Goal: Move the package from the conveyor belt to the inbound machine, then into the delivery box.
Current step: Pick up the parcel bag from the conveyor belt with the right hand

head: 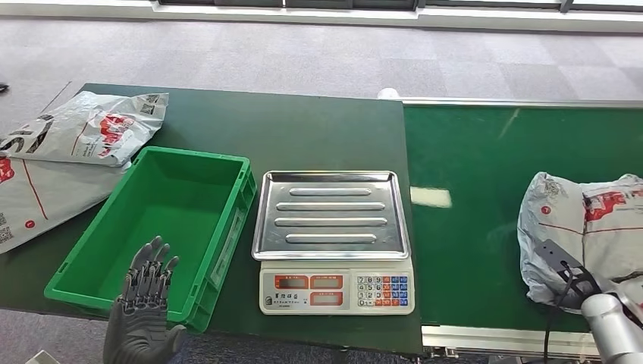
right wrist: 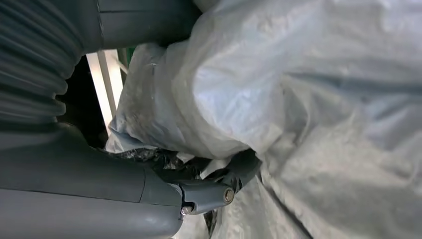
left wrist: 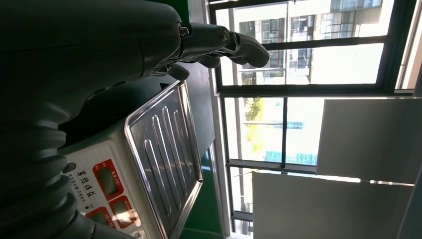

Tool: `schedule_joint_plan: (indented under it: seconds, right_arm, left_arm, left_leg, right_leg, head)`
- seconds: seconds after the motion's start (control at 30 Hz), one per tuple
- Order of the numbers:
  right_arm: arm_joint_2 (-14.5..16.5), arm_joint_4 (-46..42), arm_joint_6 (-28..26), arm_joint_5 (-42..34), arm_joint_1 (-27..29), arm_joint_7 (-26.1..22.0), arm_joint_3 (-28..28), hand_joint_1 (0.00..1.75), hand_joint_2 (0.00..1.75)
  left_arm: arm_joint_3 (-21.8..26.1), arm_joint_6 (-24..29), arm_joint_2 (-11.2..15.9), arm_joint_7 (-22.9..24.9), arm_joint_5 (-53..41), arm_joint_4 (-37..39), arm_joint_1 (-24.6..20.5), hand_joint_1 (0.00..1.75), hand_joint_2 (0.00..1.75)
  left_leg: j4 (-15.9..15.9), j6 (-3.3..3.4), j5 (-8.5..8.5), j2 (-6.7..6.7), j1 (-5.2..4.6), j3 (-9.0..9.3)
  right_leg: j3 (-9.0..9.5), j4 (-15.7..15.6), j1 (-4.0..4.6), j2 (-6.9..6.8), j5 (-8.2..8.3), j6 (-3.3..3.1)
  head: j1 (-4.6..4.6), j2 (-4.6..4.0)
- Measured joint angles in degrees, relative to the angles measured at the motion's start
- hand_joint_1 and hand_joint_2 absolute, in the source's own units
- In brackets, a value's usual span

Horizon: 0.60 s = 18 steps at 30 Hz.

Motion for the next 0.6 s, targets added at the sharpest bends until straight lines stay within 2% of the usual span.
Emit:
schedule_joint_plan:
  seconds: [0.1,0.17,0.27,0.37,0.53,0.6]
  right_arm:
    - [-0.3,0.1,-0.2,-0.1,-0.1,-0.1,-0.1,1.75,1.75]
    - [-0.3,0.1,-2.4,-0.9,0.0,-1.3,-0.1,1.75,1.75]
    - [0.1,-1.3,-10.2,-3.8,0.6,-5.9,-0.2,1.75,1.75]
    - [1.3,-6.2,-17.9,-7.5,1.9,-9.6,-0.3,1.75,1.75]
    - [2.8,-14.3,-23.0,-10.7,3.3,-11.8,-0.5,1.75,1.75]
    - [3.5,-17.5,-26.9,-12.6,4.5,-15.5,-0.6,1.75,1.75]
  left_arm:
    - [0.0,-0.1,0.0,-0.1,0.0,0.3,0.0,0.0,1.75]
    - [0.1,-0.3,0.0,-0.1,0.0,0.5,0.0,0.0,1.75]
    - [0.9,-1.0,-0.3,0.0,0.0,0.5,0.0,0.0,1.75]
    - [1.7,-1.5,-0.8,0.3,-0.3,0.3,0.0,0.0,1.75]
    - [2.6,-1.9,-1.6,0.5,-0.6,0.2,0.0,0.0,1.75]
    - [2.8,-1.9,-1.9,0.3,-0.9,0.2,0.0,0.0,1.75]
  left_leg:
    - [0.1,0.01,0.0,-0.01,0.0,0.01]
    - [0.1,0.02,0.01,-0.04,0.0,-0.02]
    - [0.1,0.04,0.02,-0.09,-0.01,-0.37]
    - [0.0,0.04,0.03,-0.03,-0.02,-0.58]
    - [0.0,0.04,0.13,-0.08,-0.01,-0.39]
    - [0.0,0.05,0.13,-0.12,-0.01,-0.49]
  right_leg:
    - [0.05,0.0,0.0,0.0,0.02,0.03]
    - [0.09,0.0,0.01,-0.03,0.04,0.04]
    - [0.05,0.0,-0.08,-0.08,0.07,0.06]
    - [-0.14,0.0,-0.12,0.04,0.09,0.07]
    - [-0.29,0.0,-0.11,-0.01,0.13,0.07]
    - [-0.32,0.0,-0.13,-0.08,0.13,0.07]
  head:
    - [0.01,0.0]
    - [0.01,0.0]
    - [0.02,0.0]
    - [0.01,0.0]
    - [0.01,0.0]
    - [0.02,0.0]
